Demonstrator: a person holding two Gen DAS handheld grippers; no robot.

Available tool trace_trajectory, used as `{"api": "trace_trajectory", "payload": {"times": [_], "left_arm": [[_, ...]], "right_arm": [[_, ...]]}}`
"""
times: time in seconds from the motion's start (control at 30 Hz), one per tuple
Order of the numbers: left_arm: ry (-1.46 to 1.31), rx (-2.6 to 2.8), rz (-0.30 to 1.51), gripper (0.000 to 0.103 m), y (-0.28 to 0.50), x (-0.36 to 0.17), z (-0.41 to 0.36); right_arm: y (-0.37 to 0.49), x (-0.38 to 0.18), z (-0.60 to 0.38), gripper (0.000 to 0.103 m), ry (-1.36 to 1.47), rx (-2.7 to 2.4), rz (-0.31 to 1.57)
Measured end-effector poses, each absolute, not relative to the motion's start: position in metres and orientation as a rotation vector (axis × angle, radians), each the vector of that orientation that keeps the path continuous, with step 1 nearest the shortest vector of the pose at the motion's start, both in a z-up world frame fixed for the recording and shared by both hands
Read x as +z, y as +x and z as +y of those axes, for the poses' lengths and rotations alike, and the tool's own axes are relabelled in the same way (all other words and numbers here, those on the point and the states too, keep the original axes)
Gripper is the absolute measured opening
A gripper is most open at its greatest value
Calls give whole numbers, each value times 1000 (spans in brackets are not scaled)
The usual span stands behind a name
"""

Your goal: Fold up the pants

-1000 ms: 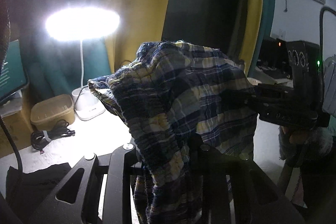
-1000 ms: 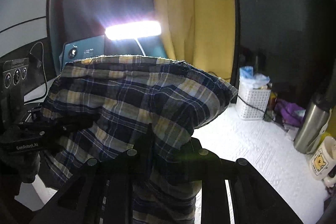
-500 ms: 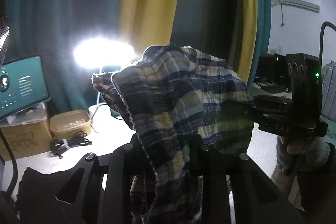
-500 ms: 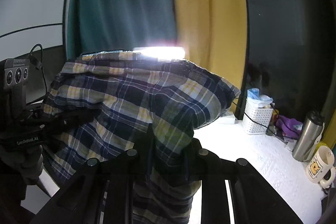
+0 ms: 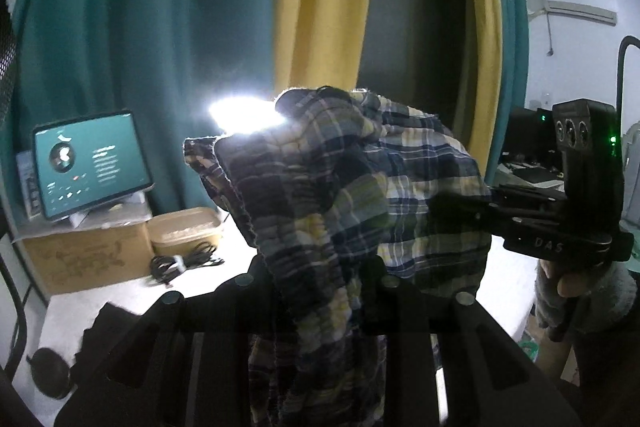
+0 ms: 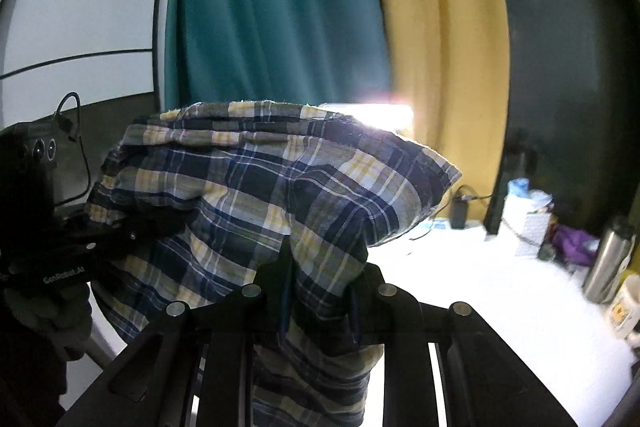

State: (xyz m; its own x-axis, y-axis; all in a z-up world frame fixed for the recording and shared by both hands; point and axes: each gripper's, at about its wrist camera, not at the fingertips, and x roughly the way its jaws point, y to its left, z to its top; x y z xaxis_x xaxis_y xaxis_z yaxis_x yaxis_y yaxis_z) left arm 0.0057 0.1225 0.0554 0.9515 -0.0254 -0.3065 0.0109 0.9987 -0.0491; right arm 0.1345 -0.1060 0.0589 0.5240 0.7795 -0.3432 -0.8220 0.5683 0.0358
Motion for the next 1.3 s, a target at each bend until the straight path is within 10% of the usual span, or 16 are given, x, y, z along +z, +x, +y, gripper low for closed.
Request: {"api": "trace_trajectory", "payload": {"times": [1.03, 1.3], "left_arm": [[-186, 42, 675, 25, 95, -54, 206], [-235, 121, 788, 38, 121, -90, 232]], "right_arm": [[229, -65, 11, 23, -75, 959, 724], [267, -106, 39, 23, -129, 940, 859]]}}
